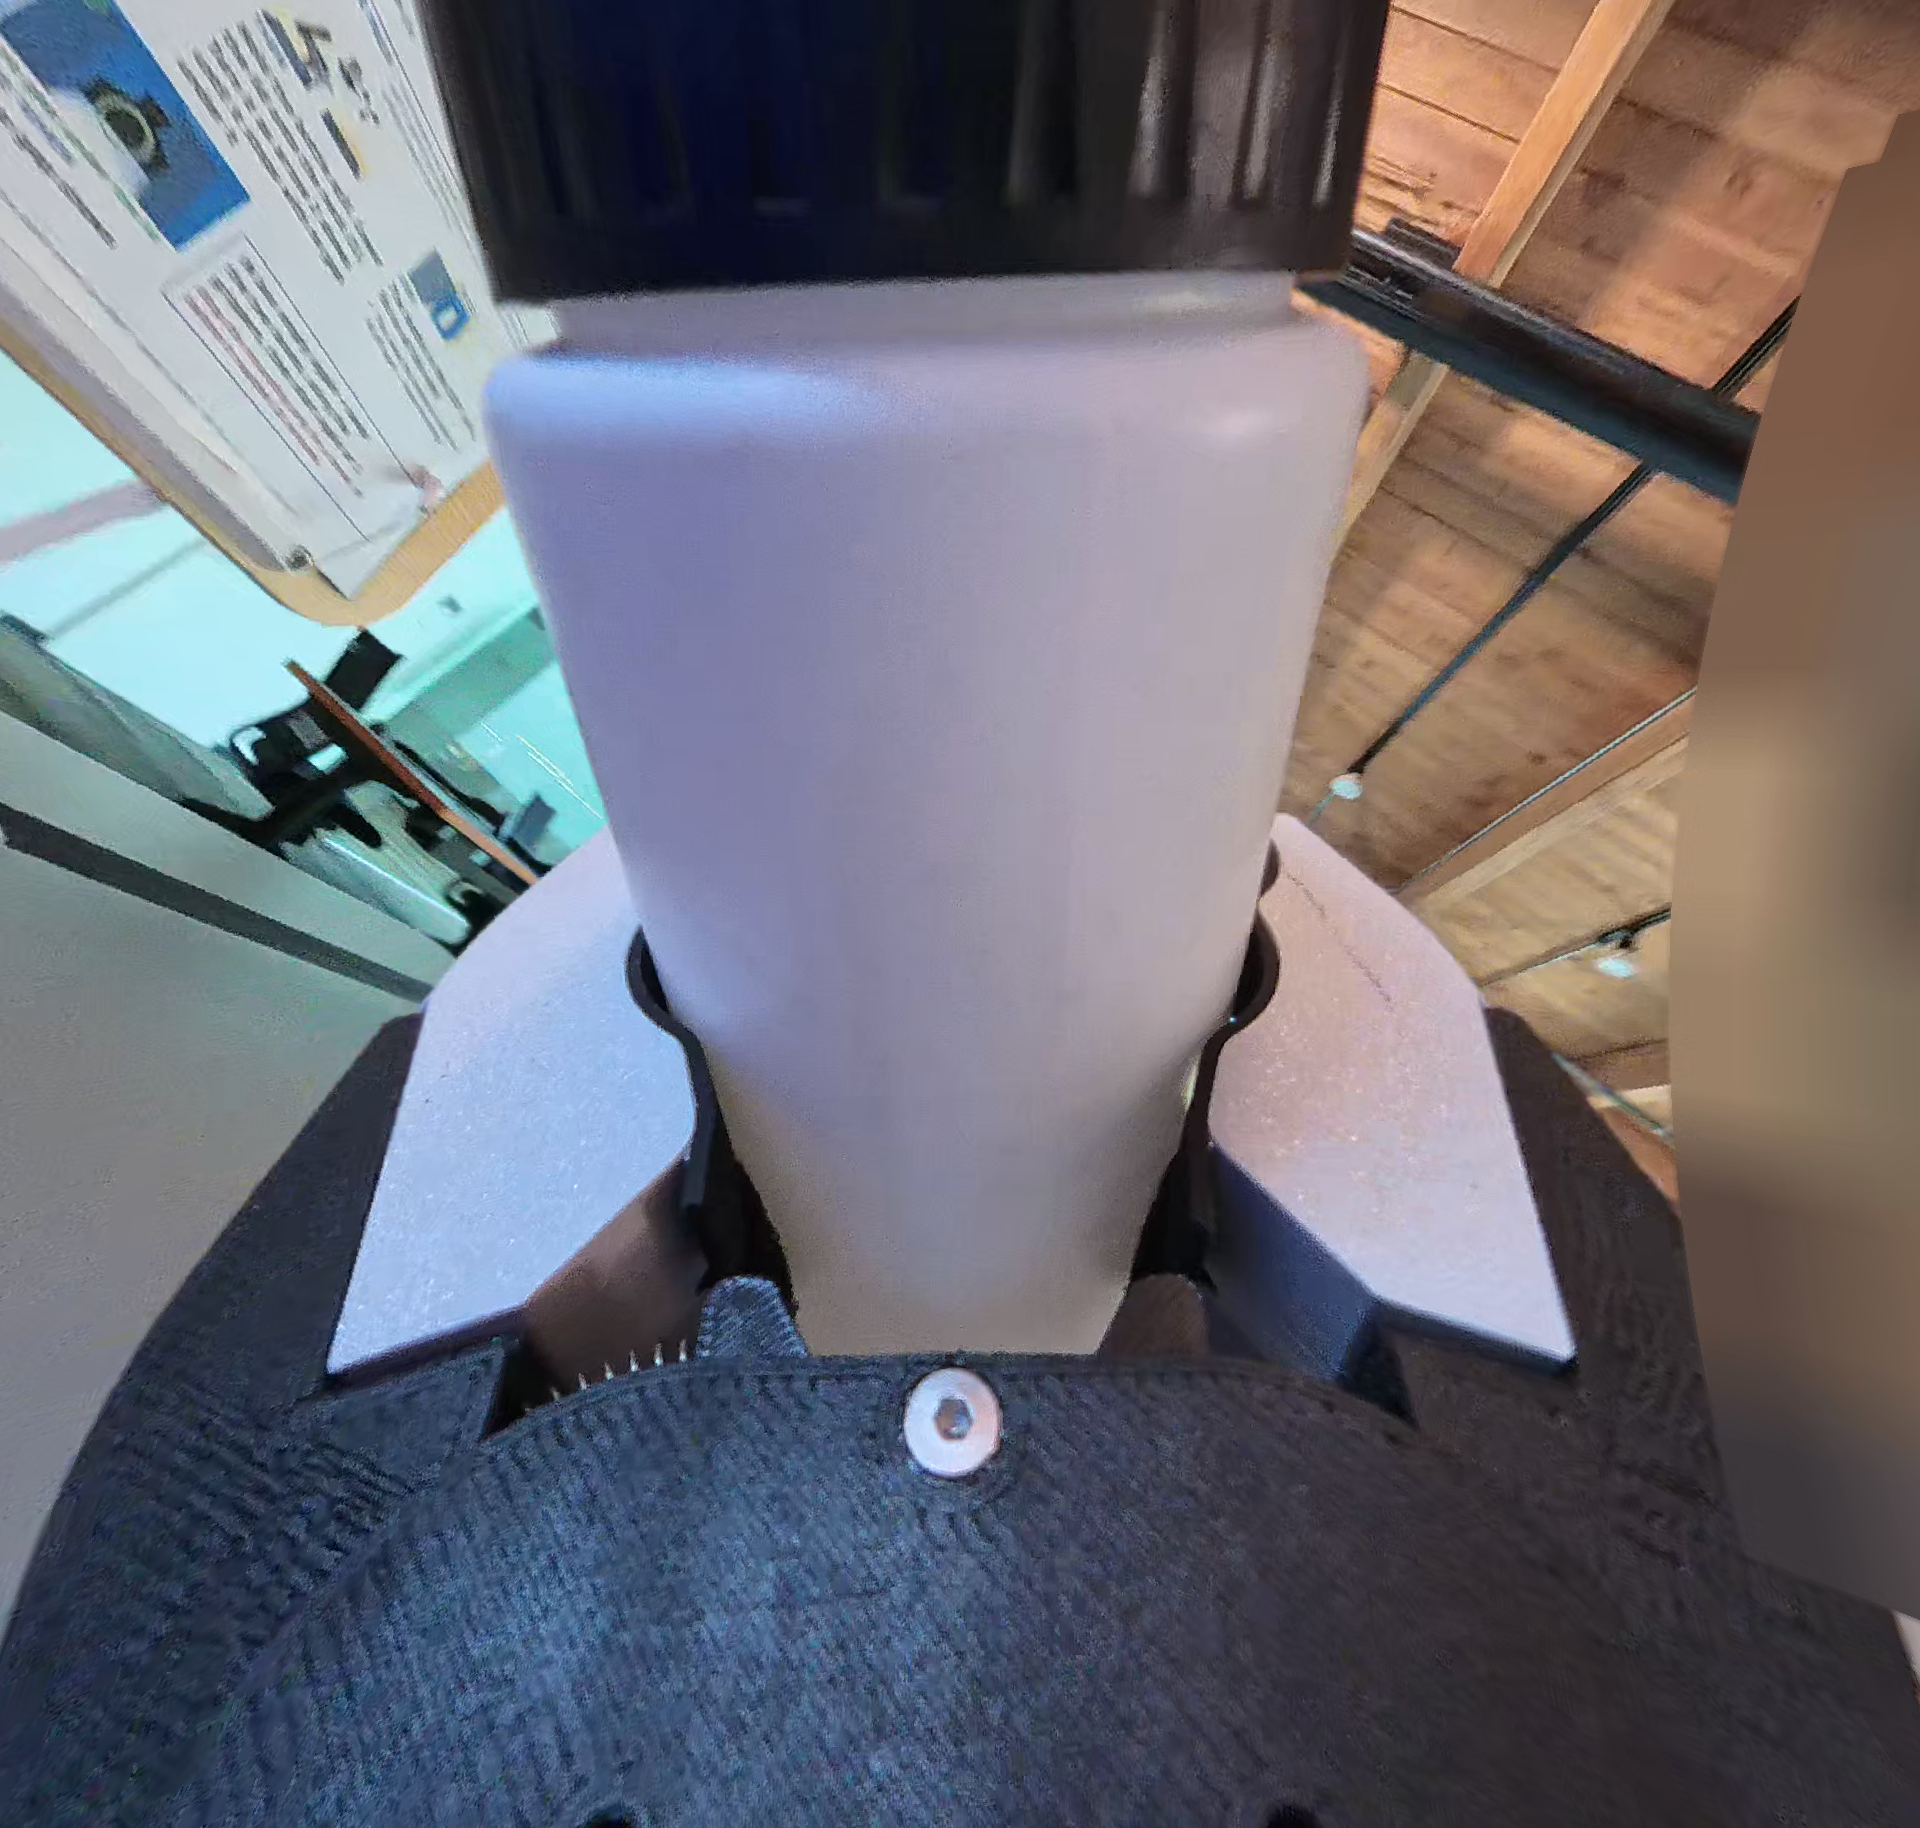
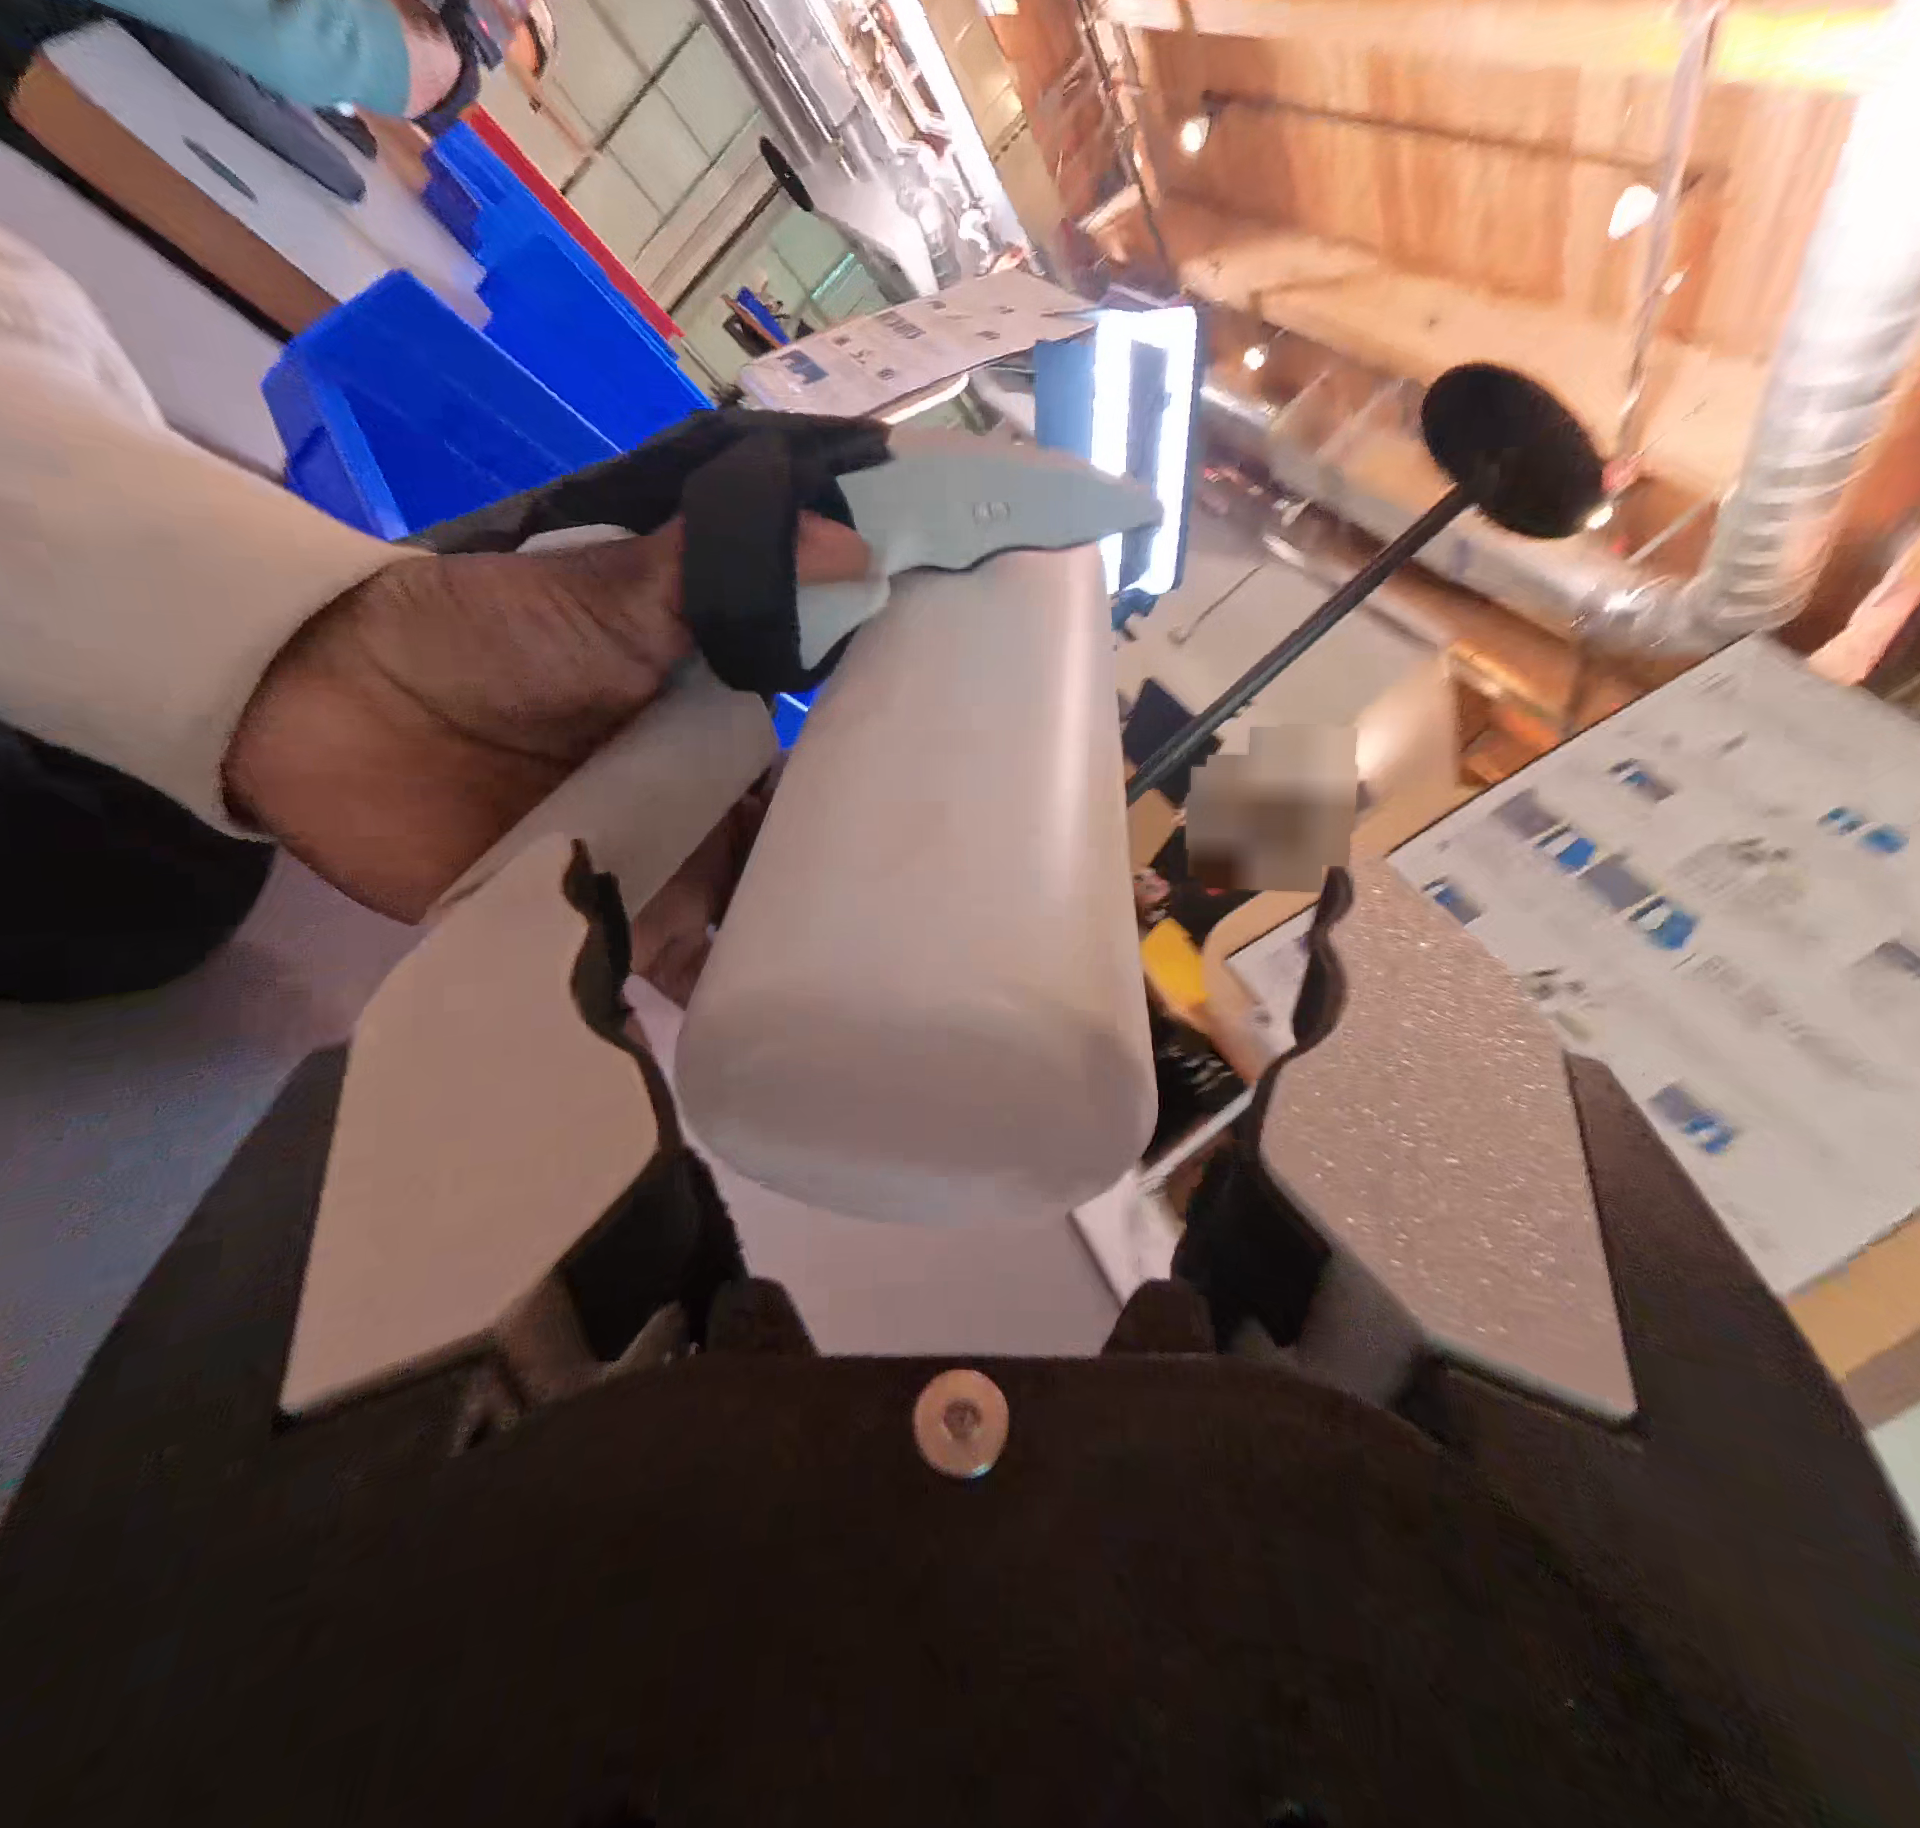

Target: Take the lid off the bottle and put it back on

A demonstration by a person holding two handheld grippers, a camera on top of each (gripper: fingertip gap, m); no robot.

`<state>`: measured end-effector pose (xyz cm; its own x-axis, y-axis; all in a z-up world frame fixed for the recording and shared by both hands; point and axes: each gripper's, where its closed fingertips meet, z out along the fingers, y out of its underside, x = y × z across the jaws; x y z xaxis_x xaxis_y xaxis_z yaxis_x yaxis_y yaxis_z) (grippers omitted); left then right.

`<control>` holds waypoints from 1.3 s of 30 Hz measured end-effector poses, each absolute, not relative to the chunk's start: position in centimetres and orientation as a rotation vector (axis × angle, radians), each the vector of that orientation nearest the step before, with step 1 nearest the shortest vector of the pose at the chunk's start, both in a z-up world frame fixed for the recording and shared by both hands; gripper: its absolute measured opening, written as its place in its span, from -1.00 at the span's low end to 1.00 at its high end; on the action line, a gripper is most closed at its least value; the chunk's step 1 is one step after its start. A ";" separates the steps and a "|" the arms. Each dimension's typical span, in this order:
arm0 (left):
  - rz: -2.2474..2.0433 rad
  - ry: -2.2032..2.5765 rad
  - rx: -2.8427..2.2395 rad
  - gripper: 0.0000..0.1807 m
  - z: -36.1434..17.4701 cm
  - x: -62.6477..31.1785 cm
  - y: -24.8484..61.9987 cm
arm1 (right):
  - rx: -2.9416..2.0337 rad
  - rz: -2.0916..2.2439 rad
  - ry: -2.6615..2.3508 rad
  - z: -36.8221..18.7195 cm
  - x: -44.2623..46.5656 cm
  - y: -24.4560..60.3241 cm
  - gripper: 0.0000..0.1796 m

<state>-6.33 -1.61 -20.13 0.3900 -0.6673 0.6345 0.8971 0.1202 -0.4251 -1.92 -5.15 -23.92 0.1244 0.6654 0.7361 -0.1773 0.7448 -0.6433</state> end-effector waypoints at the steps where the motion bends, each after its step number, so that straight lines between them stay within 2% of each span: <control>1: -1.207 -0.321 -0.869 0.15 -20.2 -6.1 -1.6 | -0.436 0.604 -1.307 -23.8 -1.9 -5.2 0.35; 3: -1.251 -0.318 -0.877 0.14 -20.4 -5.6 -1.4 | -0.429 0.546 -1.311 -23.9 -1.7 -5.0 0.24; 5: -1.265 -0.314 -0.879 0.14 -20.4 -5.4 -1.4 | -0.437 0.529 -1.331 -24.1 -1.4 -4.9 0.03; 9: -1.266 -0.276 -0.877 0.14 -20.1 -5.1 -1.7 | -0.449 0.469 -1.346 -24.0 -1.3 -4.7 0.02; 12: -1.273 -0.267 -0.866 0.14 -19.8 -5.3 -1.9 | -0.354 0.373 -1.297 -23.0 -0.8 -4.8 0.26; 13: -1.287 -0.274 -0.853 0.14 -19.8 -5.5 -2.0 | -0.331 0.355 -1.294 -22.9 -0.6 -4.8 0.27; 20: -1.336 -0.260 -0.849 0.15 -19.6 -5.6 -2.1 | -0.291 0.332 -1.363 -23.8 -0.6 -5.5 0.00; 22: -1.369 -0.258 -0.845 0.14 -19.5 -5.5 -2.2 | -0.289 0.310 -1.377 -24.0 -0.7 -5.4 0.05; 24: -1.397 -0.281 -0.831 0.15 -19.5 -5.7 -2.2 | -0.297 0.328 -1.377 -23.9 -0.7 -5.3 0.20; 30: -1.408 -0.283 -0.844 0.14 -19.7 -5.6 -2.0 | -0.262 0.281 -1.365 -23.8 -0.4 -5.6 -0.01; 33: -1.418 -0.286 -0.836 0.14 -19.6 -5.7 -2.1 | -0.276 0.283 -1.359 -23.7 -0.4 -5.5 -0.01; 35: -1.454 -0.284 -0.821 0.14 -19.5 -5.6 -2.2 | -0.299 0.277 -1.337 -23.4 -0.4 -5.0 0.11; 39: -1.476 -0.286 -0.826 0.17 -19.4 -5.5 -2.2 | -0.288 0.264 -1.351 -23.6 -0.2 -5.1 0.02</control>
